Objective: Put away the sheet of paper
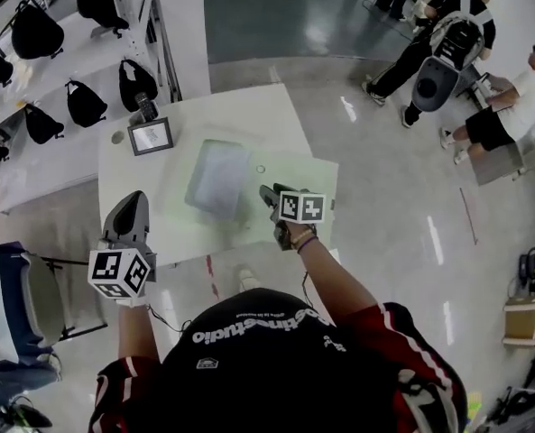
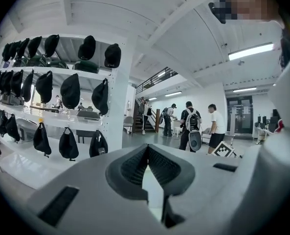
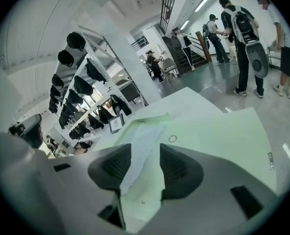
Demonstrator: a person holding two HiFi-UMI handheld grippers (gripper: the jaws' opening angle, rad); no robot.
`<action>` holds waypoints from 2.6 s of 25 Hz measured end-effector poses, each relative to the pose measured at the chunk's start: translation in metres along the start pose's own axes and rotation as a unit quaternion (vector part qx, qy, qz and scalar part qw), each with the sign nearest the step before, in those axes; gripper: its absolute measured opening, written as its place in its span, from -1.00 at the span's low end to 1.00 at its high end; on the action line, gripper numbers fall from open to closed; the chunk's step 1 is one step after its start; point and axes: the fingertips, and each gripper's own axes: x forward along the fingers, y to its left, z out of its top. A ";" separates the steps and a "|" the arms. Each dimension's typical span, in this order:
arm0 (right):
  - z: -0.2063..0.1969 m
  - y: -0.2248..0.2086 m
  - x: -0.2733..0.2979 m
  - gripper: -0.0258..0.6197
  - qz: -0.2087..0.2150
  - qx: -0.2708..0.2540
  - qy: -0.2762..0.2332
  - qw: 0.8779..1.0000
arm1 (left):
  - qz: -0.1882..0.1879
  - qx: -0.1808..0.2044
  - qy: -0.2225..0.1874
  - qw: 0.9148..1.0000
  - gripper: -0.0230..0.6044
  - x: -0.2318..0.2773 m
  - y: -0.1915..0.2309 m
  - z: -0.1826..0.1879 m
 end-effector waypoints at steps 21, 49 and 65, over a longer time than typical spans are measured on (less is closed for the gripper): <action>0.022 0.043 -0.131 -0.39 -0.067 -0.087 -0.121 0.987 | -0.086 0.004 -0.012 0.996 -0.91 -0.015 -0.036 0.020; 0.000 0.153 -0.235 -0.65 -0.066 -0.186 -0.228 0.953 | -0.092 0.057 -0.035 0.993 -0.91 -0.108 -0.048 0.037; 0.012 0.165 -0.290 -0.91 -0.087 -0.191 -0.296 0.932 | -0.110 0.003 -0.056 0.992 -0.91 -0.121 -0.073 0.034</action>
